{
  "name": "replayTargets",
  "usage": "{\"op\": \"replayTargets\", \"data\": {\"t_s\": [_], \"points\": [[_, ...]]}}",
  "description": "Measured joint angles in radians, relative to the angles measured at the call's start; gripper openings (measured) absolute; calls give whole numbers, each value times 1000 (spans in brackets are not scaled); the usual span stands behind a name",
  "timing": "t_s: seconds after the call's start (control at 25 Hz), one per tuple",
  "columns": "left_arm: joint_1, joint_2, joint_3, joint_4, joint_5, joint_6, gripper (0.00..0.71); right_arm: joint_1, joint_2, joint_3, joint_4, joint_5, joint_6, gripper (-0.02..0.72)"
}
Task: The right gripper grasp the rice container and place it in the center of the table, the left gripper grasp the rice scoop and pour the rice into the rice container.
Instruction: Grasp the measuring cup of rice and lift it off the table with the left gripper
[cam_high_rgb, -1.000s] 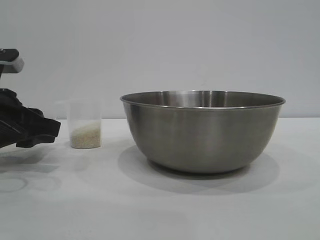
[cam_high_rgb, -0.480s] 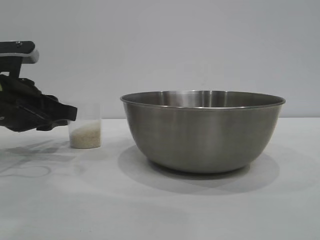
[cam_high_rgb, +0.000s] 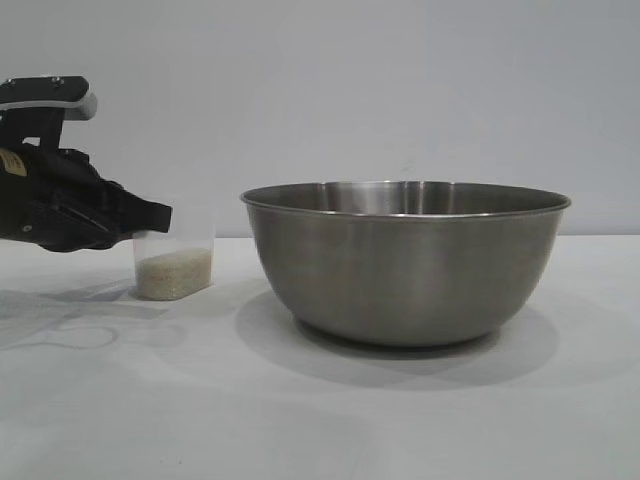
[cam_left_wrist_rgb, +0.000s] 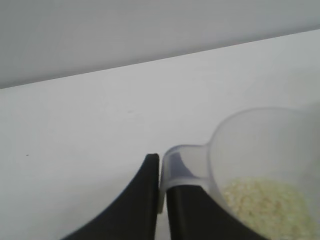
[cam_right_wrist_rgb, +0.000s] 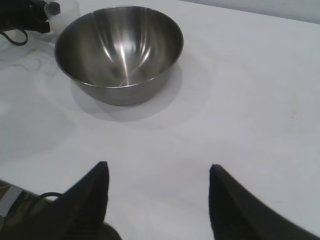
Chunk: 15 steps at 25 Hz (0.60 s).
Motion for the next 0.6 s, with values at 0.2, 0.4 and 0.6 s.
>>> {"op": "replayTargets", "data": {"t_s": [0.2,0.4,0.6], "points": [[0,-119,0,66,2,108,0,0,0,0,0,0,1,375],[-11,-248,0,196,1,277,0,0,0,0,0,0,4,375],[-95,-305,-28,234,64,558,0,0,0,0,0,0,6,375]]}}
